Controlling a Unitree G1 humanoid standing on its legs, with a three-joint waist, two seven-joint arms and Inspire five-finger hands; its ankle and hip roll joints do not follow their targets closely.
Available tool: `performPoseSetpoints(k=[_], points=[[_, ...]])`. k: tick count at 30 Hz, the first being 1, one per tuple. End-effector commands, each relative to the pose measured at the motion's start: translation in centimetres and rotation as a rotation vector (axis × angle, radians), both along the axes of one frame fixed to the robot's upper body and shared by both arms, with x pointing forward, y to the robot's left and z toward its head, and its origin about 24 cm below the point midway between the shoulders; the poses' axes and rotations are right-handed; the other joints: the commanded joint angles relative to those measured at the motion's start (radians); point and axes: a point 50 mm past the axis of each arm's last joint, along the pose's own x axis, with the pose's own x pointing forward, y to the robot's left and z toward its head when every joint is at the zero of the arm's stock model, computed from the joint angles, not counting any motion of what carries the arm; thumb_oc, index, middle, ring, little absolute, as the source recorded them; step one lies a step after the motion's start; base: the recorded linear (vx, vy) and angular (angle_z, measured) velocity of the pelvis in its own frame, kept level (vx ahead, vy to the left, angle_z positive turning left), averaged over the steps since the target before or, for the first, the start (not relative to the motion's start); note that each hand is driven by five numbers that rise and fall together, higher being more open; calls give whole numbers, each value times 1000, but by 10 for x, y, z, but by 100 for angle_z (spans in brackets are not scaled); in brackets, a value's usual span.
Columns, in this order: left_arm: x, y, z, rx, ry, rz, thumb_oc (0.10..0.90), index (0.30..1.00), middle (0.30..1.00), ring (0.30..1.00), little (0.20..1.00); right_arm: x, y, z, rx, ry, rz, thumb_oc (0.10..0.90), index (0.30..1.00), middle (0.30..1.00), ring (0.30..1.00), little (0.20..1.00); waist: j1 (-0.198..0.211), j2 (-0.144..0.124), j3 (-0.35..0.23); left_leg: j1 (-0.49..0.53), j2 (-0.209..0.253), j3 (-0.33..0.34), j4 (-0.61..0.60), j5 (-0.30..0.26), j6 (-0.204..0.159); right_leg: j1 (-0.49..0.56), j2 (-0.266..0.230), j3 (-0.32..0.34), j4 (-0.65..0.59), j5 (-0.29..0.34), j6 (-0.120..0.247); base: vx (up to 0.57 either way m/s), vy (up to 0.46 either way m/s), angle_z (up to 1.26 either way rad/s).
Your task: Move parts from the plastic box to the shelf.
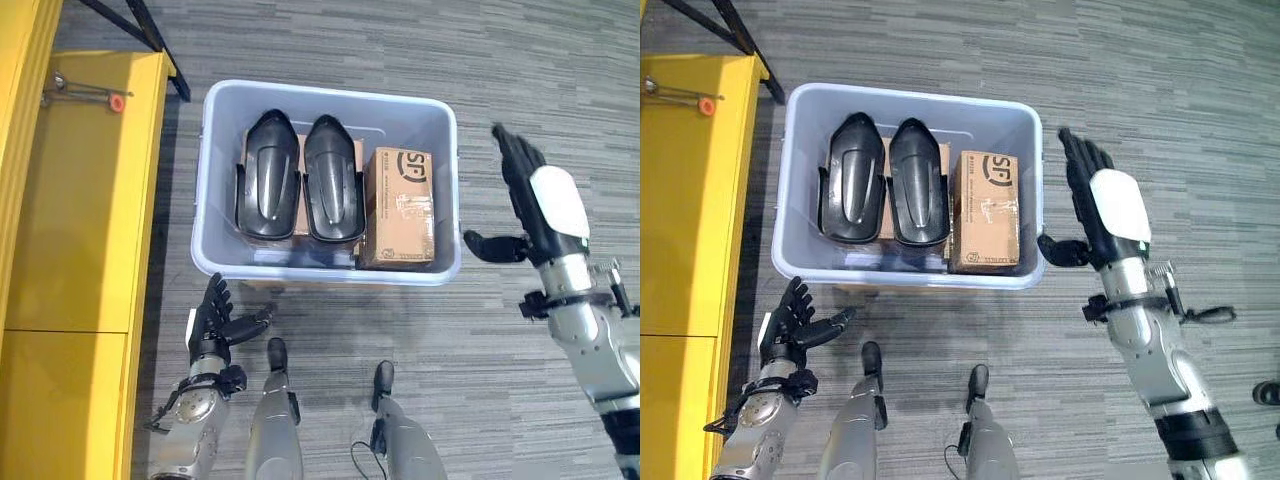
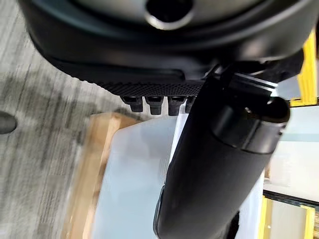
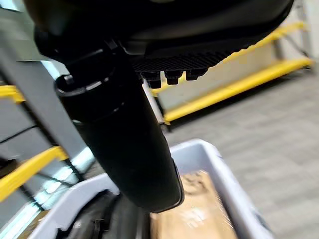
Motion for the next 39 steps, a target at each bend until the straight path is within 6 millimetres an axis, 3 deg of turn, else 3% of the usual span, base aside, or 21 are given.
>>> performPoseSetpoints(k=[1, 10, 15, 22, 39], points=[[1, 4, 22, 31, -106, -41, 900, 1000, 1000, 1000, 1000, 1, 16, 45, -90, -181, 68, 900, 1000, 1000, 1000, 1000, 40, -27, -56, -46, 82, -23, 70, -10, -49, 77, -95, -51, 117, -94, 72, -42, -54, 2], [7, 2, 28, 16, -134, -56, 900, 1000, 1000, 1000, 1000, 40, 54, 80, -199, -166, 110, 900, 1000, 1000, 1000, 1000, 84, -24, -12, -65, 85, -38, 64, 10, -57, 56, -81, -59, 136, -104, 59, -27, -17, 3], [13, -1, 32, 11, -155, -54, 900, 1000, 1000, 1000, 1000, 61, 78, 73, -151, -121, 122, 900, 1000, 1000, 1000, 1000, 107, -12, 21, -88, 85, -55, 64, 19, -58, 40, -71, -68, 146, -110, 49, -24, -33, 6], [18, -7, 32, 0, -156, -53, 900, 1000, 1000, 1000, 1000, 67, 93, 61, -46, -85, 150, 900, 1000, 1000, 1000, 1000, 111, -2, 38, -111, 83, -66, 80, 14, -54, 30, -66, -72, 154, -119, 43, -8, -6, 3], [19, -11, 31, 1, -150, -51, 900, 1000, 1000, 1000, 1000, 70, 98, 45, 146, -61, 144, 900, 1000, 1000, 1000, 1000, 109, 10, 48, -137, 65, -78, 81, 11, -47, 27, -69, -87, 141, -113, 44, 3, 2, 2]])
